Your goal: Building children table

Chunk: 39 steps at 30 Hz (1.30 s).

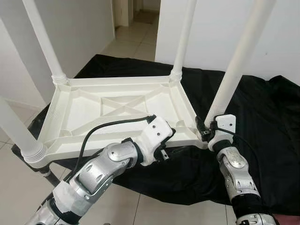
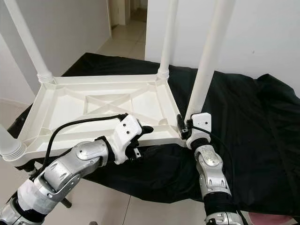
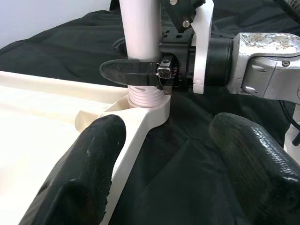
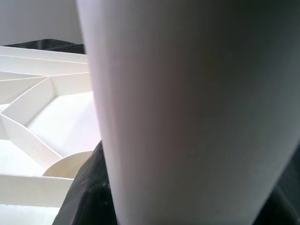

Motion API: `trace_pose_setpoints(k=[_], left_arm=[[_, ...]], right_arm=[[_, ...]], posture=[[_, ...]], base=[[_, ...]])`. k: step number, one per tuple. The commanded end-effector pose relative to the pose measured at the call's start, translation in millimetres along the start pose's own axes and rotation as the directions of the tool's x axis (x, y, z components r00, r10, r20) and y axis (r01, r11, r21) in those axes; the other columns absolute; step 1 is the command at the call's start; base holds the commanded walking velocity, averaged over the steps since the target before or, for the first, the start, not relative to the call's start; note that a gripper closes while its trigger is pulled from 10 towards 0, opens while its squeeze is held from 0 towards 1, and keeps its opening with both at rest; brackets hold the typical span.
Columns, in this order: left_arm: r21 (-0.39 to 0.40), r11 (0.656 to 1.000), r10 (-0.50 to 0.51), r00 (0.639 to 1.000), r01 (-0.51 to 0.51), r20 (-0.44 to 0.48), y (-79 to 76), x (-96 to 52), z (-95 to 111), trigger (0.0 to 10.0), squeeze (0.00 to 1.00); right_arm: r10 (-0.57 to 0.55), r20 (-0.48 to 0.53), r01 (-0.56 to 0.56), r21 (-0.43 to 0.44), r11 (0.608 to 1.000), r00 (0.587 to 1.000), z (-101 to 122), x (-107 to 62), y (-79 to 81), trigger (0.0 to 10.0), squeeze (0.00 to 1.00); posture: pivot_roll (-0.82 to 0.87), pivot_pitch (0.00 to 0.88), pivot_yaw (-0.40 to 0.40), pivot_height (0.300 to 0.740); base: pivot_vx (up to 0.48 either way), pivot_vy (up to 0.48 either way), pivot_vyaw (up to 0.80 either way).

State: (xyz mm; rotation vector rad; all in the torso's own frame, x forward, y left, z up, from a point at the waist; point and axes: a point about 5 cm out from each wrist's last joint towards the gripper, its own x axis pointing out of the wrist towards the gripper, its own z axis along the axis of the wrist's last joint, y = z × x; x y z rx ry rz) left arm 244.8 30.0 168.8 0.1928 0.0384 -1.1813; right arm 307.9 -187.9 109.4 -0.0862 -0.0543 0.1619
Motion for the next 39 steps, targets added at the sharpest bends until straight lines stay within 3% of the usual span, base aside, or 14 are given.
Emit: trace_pose_setpoints(k=[1,11,32,33,38,39], left_arm=[[0.020,0.992,-0.126,0.992,0.126,-0.013,-6.4,0.1,1.4,10.0,0.00],[0.025,0.992,-0.125,0.992,0.125,-0.010,-7.1,0.7,2.5,10.0,0.00],[0.025,0.992,-0.127,0.992,0.127,-0.009,-8.9,0.8,2.4,10.0,0.00],[0.022,0.992,-0.127,0.992,0.127,-0.009,-9.4,0.9,2.3,10.0,0.00],[0.020,0.992,-0.127,0.992,0.127,-0.008,-9.7,0.9,2.2,10.0,0.00],[0.019,0.992,-0.126,0.992,0.126,-0.007,-10.1,1.6,2.4,10.0,0.00]], right_arm=[[0.017,-0.151,-0.008,0.058,0.998,0.988,-29.9,-8.6,5.4,10.0,0.00],[0.005,-0.181,0.025,0.164,0.986,0.983,-35.7,-7.4,3.3,10.0,0.00],[-0.011,-0.186,0.040,0.155,0.987,0.982,-38.9,-12.0,7.0,10.0,0.00],[-0.071,-0.170,0.098,0.159,0.982,0.983,-34.5,-11.7,13.4,10.0,0.00],[-0.117,-0.160,0.143,0.164,0.976,0.980,-31.0,-11.7,17.6,10.0,0.00],[-0.246,-0.145,0.268,0.158,0.950,0.958,-23.6,-10.9,22.7,10.0,0.00]], posture=[[-0.03,0.000,-0.029,0.740],[-0.04,0.000,-0.035,0.740],[-0.04,0.000,-0.040,0.740],[-0.04,0.000,-0.044,0.740],[-0.04,0.000,-0.044,0.740],[-0.04,0.000,-0.056,0.740]], base=[[0.000,0.000,0.00],[0.000,0.000,0.00],[0.000,0.000,0.00],[0.000,0.000,0.00],[0.000,0.000,0.00],[0.000,0.000,0.00]])
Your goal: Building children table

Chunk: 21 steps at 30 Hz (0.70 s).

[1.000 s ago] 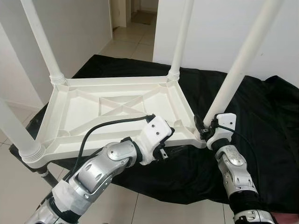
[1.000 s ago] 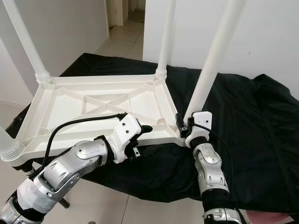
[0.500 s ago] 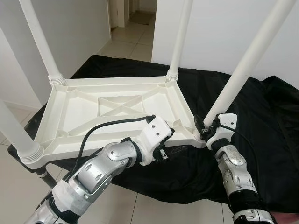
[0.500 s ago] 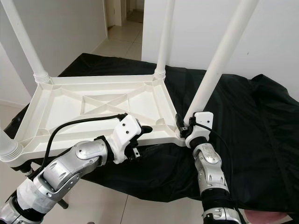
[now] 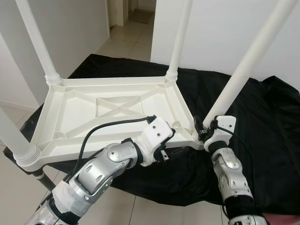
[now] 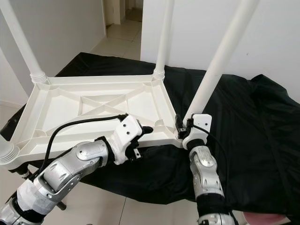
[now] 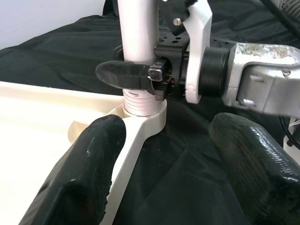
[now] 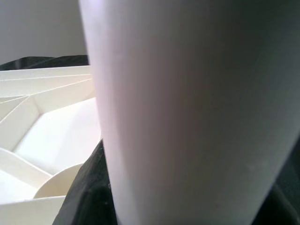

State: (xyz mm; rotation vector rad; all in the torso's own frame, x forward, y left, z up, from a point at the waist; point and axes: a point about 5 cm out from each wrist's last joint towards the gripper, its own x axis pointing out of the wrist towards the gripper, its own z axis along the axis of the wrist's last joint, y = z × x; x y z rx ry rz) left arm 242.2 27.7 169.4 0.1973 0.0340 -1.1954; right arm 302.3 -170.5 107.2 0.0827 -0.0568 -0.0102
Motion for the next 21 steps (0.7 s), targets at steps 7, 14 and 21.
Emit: trace_pose_setpoints(k=[7,14,21], left_arm=[[0.010,0.994,-0.110,0.994,0.110,-0.006,-7.9,2.1,1.4,10.0,0.00],[0.004,0.995,-0.103,0.995,0.103,-0.002,-8.2,3.0,1.0,10.0,0.00],[0.005,0.995,-0.098,0.995,0.098,0.003,-6.6,5.2,1.3,10.0,0.00]], right_arm=[[-0.254,-0.092,0.256,0.017,0.966,0.963,-14.1,-10.2,7.6,10.0,0.00],[-0.250,-0.086,0.253,0.036,0.967,0.965,-10.8,-11.5,17.1,10.0,0.00],[-0.137,0.016,0.137,0.024,0.990,0.990,2.6,-10.2,21.3,10.0,1.00]], posture=[[-0.04,0.000,-0.076,0.740],[-0.04,0.000,-0.082,0.740],[-0.04,0.000,-0.085,0.740]], base=[[0.000,0.000,0.00],[0.000,0.000,0.00],[0.000,0.000,0.00]])
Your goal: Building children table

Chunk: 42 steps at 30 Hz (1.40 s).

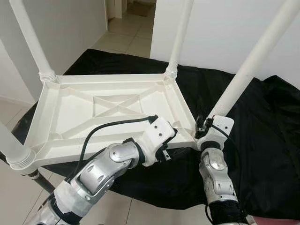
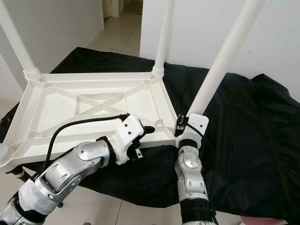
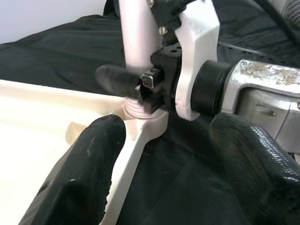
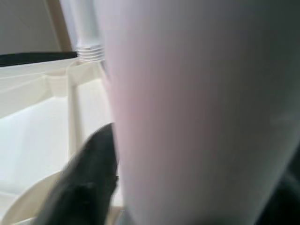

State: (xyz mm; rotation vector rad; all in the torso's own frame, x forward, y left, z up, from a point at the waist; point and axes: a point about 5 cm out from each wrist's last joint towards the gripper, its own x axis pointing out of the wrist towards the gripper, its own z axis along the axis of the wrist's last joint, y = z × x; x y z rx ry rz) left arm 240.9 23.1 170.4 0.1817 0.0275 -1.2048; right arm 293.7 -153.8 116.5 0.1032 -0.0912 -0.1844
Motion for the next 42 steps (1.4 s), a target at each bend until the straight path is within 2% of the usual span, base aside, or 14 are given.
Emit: trace_pose_setpoints(k=[1,10,11,12,16,18,24,25,27,28,29,30,41,42], left_arm=[[0.012,0.996,-0.090,0.996,0.090,-0.012,-3.9,1.6,-0.6,10.0,0.00],[0.015,0.995,-0.098,0.995,0.098,-0.013,-4.4,2.4,-0.3,10.0,0.00],[0.015,0.995,-0.100,0.995,0.100,-0.013,-4.2,2.4,-0.2,10.0,0.00],[0.017,0.995,-0.101,0.995,0.101,-0.013,-4.2,2.6,-0.1,10.0,0.00],[0.018,0.995,-0.102,0.995,0.102,-0.014,-4.0,2.7,0.1,10.0,0.00],[0.022,0.995,-0.102,0.995,0.102,-0.014,-3.0,3.1,0.5,10.0,0.00],[0.028,0.995,-0.100,0.995,0.100,-0.013,-2.4,3.2,1.4,10.0,0.00],[0.031,0.995,-0.096,0.995,0.097,-0.013,-1.7,3.0,1.8,10.0,0.00],[0.031,0.995,-0.096,0.995,0.097,-0.013,-1.7,3.0,1.8,10.0,0.00],[0.034,0.995,-0.092,0.996,0.092,-0.012,-1.1,2.7,2.4,10.0,0.00],[0.034,0.995,-0.092,0.996,0.092,-0.012,-1.1,2.7,2.4,10.0,0.00],[0.034,0.996,-0.086,0.996,0.087,-0.010,-0.6,2.2,3.1,10.0,0.00],[0.035,0.996,-0.079,0.997,0.080,-0.004,0.8,2.4,4.7,10.0,0.00],[0.035,0.996,-0.080,0.997,0.080,-0.004,1.2,2.7,4.9,10.0,0.00]], right_arm=[[0.036,-0.025,-0.035,0.006,0.999,0.999,-5.7,-2.8,3.5,10.0,1.00],[0.199,0.028,-0.198,-0.031,0.980,0.980,7.7,2.3,-12.5,10.0,1.00],[0.246,0.033,-0.245,-0.044,0.969,0.969,10.0,3.9,-17.4,10.0,0.76],[0.303,0.038,-0.300,-0.057,0.952,0.952,12.3,5.1,-21.0,10.0,0.00],[0.342,0.041,-0.339,-0.065,0.938,0.939,14.3,6.1,-24.0,10.0,0.00],[0.428,0.034,-0.425,-0.073,0.902,0.903,18.1,10.6,-30.0,10.0,0.00],[0.520,-0.004,-0.519,-0.086,0.851,0.854,18.9,14.2,-34.8,10.0,0.00],[0.543,-0.042,-0.545,-0.080,0.835,0.838,12.9,12.8,-35.4,5.4,0.00],[0.543,-0.042,-0.545,-0.080,0.835,0.838,12.9,12.8,-35.4,5.4,0.00],[0.561,-0.074,-0.565,-0.042,0.824,0.824,6.3,10.3,-35.3,1.3,0.00],[0.561,-0.074,-0.565,-0.042,0.824,0.824,6.3,10.3,-35.3,1.3,0.00],[0.571,-0.099,-0.576,-0.025,0.817,0.815,-0.2,7.3,-35.0,0.0,0.00],[0.593,-0.109,-0.597,-0.005,0.802,0.798,-5.1,8.1,-38.9,0.0,0.00],[0.593,-0.108,-0.597,-0.011,0.802,0.798,-3.9,9.3,-40.4,3.1,0.00]], posture=[[-0.04,0.000,-0.085,0.740],[-0.05,0.000,-0.076,0.740],[-0.05,0.000,-0.073,0.740],[-0.05,0.000,-0.074,0.740],[-0.05,0.000,-0.073,0.740],[-0.05,0.000,-0.070,0.740],[-0.04,0.000,-0.069,0.740],[-0.03,0.000,-0.073,0.740],[-0.03,0.000,-0.073,0.740],[-0.03,0.000,-0.076,0.740],[-0.03,0.000,-0.076,0.740],[-0.03,0.000,-0.077,0.740],[-0.03,0.000,-0.072,0.740],[-0.03,0.000,-0.070,0.740]], base=[[0.000,0.000,0.00],[0.000,0.000,0.00],[0.000,0.000,0.00],[0.000,0.000,0.00],[0.000,0.000,0.00],[0.000,0.000,0.00],[0.000,0.000,0.00],[0.000,0.000,0.00],[0.000,0.000,0.00],[0.000,0.000,0.00],[0.000,0.000,0.00],[0.000,0.000,0.00],[0.000,0.000,0.00],[0.000,0.000,0.00]])
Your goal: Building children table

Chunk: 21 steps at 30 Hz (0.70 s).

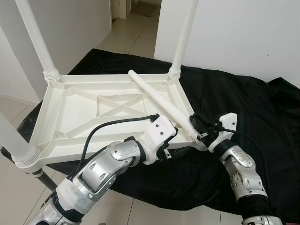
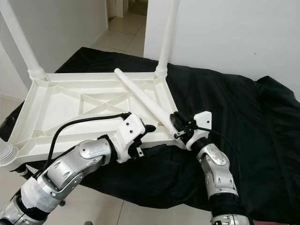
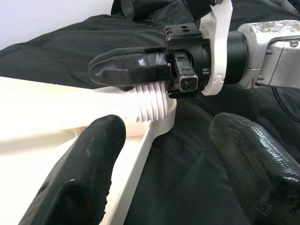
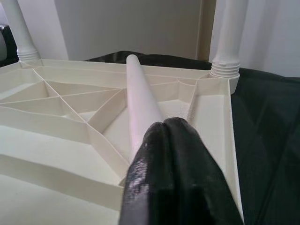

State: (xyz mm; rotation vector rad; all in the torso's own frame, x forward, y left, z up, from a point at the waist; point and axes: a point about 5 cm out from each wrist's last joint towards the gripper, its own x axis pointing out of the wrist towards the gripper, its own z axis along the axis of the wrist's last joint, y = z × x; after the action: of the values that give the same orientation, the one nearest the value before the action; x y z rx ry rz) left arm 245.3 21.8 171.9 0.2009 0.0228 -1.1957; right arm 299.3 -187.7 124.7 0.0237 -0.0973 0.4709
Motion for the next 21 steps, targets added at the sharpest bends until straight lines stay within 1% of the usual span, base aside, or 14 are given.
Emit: trace_pose_setpoints(k=[1,2,4,5,6,13,15,16,18,21], left_arm=[[0.019,0.996,-0.089,0.996,0.089,0.005,-2.6,0.0,3.5,10.0,0.00],[0.020,0.996,-0.090,0.996,0.090,0.005,-2.2,0.2,3.7,10.0,0.00],[0.020,0.996,-0.090,0.996,0.090,0.005,-2.2,0.2,3.7,10.0,0.00],[0.021,0.996,-0.090,0.996,0.090,0.006,-2.2,0.2,3.8,10.0,0.00],[0.021,0.996,-0.092,0.996,0.092,0.006,-1.8,0.2,4.1,10.0,0.00],[0.023,0.995,-0.094,0.996,0.093,0.007,-1.2,-0.1,4.4,10.0,0.00],[0.024,0.995,-0.093,0.996,0.093,0.009,-0.7,-0.2,4.8,10.0,0.00],[0.024,0.995,-0.093,0.996,0.093,0.009,-0.7,-0.2,4.8,10.0,0.00],[0.025,0.995,-0.092,0.996,0.092,0.011,-0.2,-0.4,5.4,10.0,0.00],[0.025,0.995,-0.092,0.996,0.092,0.012,0.0,-0.5,5.5,10.0,0.00]], right_arm=[[-0.015,-0.076,0.017,0.028,0.999,0.997,-15.1,-7.6,-4.8,3.1,0.00],[-0.013,-0.075,0.015,0.024,1.000,0.997,-14.3,-7.5,-6.5,9.0,0.00],[-0.013,-0.075,0.015,0.024,1.000,0.997,-14.3,-7.5,-6.5,9.0,0.00],[-0.014,-0.070,0.015,0.017,1.000,0.997,-13.0,-7.6,-8.4,10.0,0.38],[-0.011,-0.061,0.013,0.016,1.000,0.998,-10.0,-7.7,-11.4,10.0,1.00],[0.001,-0.043,0.000,0.021,1.000,0.999,-4.7,-8.1,-15.0,10.0,1.00],[0.043,-0.003,-0.042,0.032,0.999,0.999,7.2,-10.9,-20.4,10.0,1.00],[0.043,-0.003,-0.042,0.032,0.999,0.999,7.2,-10.9,-20.4,10.0,1.00],[0.069,0.015,-0.070,0.036,0.997,0.997,15.2,-12.6,-24.9,10.0,1.00],[0.072,0.014,-0.073,0.030,0.997,0.997,16.2,-12.7,-26.3,10.0,1.00]], posture=[[-0.03,0.000,-0.070,0.740],[-0.03,0.000,-0.069,0.740],[-0.03,0.000,-0.069,0.740],[-0.03,0.000,-0.069,0.740],[-0.04,0.000,-0.065,0.740],[-0.04,0.000,-0.065,0.740],[-0.04,0.000,-0.064,0.740],[-0.04,0.000,-0.064,0.740],[-0.04,0.000,-0.064,0.740],[-0.04,0.000,-0.064,0.740]], base=[[0.000,0.000,0.00],[0.000,0.000,0.00],[0.000,0.000,0.00],[0.000,0.000,0.00],[0.000,0.000,0.00],[0.000,0.000,0.00],[0.000,0.000,0.00],[0.000,0.000,0.00],[0.000,0.000,0.00],[0.000,0.000,0.00]])
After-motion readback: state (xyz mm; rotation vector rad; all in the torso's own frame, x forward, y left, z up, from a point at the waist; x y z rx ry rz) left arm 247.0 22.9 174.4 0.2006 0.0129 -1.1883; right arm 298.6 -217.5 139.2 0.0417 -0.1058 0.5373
